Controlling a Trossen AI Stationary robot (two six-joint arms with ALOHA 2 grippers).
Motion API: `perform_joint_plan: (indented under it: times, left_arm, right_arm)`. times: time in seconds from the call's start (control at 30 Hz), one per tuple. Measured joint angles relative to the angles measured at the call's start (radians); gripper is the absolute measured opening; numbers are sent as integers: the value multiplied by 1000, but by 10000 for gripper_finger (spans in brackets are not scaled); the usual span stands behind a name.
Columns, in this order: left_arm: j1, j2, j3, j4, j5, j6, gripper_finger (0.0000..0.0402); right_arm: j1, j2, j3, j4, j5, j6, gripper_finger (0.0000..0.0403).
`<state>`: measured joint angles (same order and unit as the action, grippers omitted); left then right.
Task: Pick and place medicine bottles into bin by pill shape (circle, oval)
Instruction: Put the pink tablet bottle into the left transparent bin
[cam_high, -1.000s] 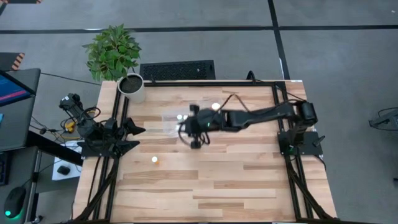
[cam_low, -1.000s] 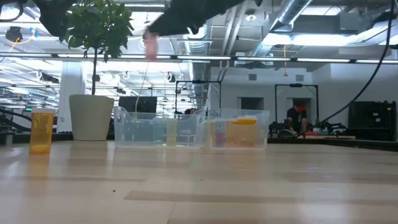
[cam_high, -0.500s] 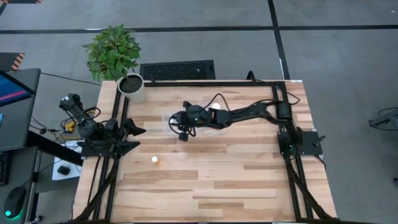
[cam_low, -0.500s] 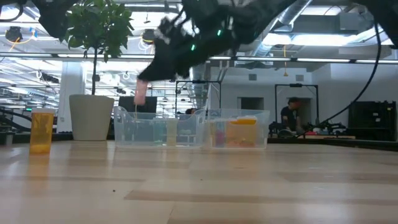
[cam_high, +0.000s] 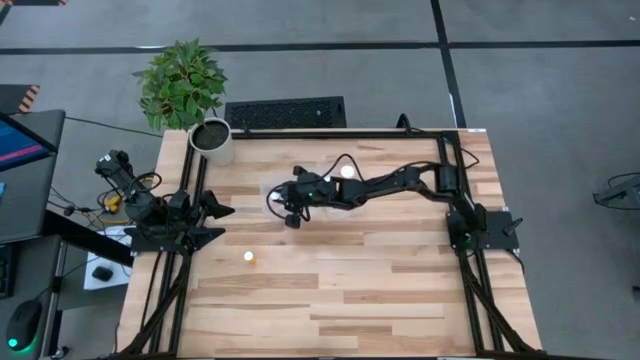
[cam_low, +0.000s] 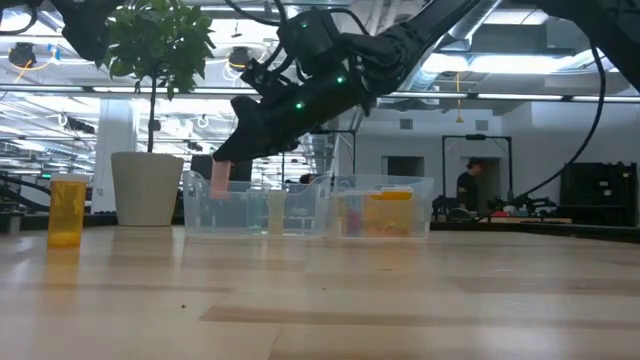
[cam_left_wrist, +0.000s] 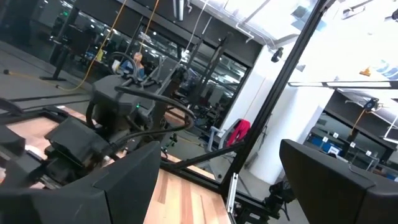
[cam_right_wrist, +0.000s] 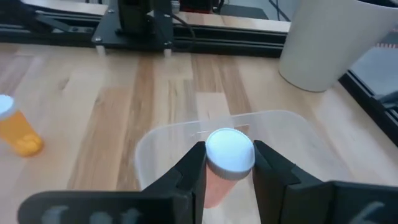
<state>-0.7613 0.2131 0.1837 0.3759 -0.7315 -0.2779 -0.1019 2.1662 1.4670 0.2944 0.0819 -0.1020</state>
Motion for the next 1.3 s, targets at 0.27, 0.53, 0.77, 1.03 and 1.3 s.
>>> perform_joint_plan:
  times: [0.27, 0.53, 0.77, 1.03, 1.3]
  left_arm:
    - [0, 0, 0, -2, -2, -7, 322]
    - [0, 0, 1, -5, -2, -24, 322]
    - [0, 0, 1, -5, -2, -25, 322]
    - [0, 0, 1, -4, -2, -34, 322]
    - [0, 0, 1, -5, 9, -34, 322]
  right_arm:
    - [-8, 76, -1, 31, 24, 29, 108]
    - [-9, 107, 2, 66, 33, 48, 108]
    - [-12, 105, 2, 62, 35, 41, 108]
    - [-12, 105, 2, 55, 34, 39, 108]
    - [-12, 105, 2, 47, 33, 26, 163]
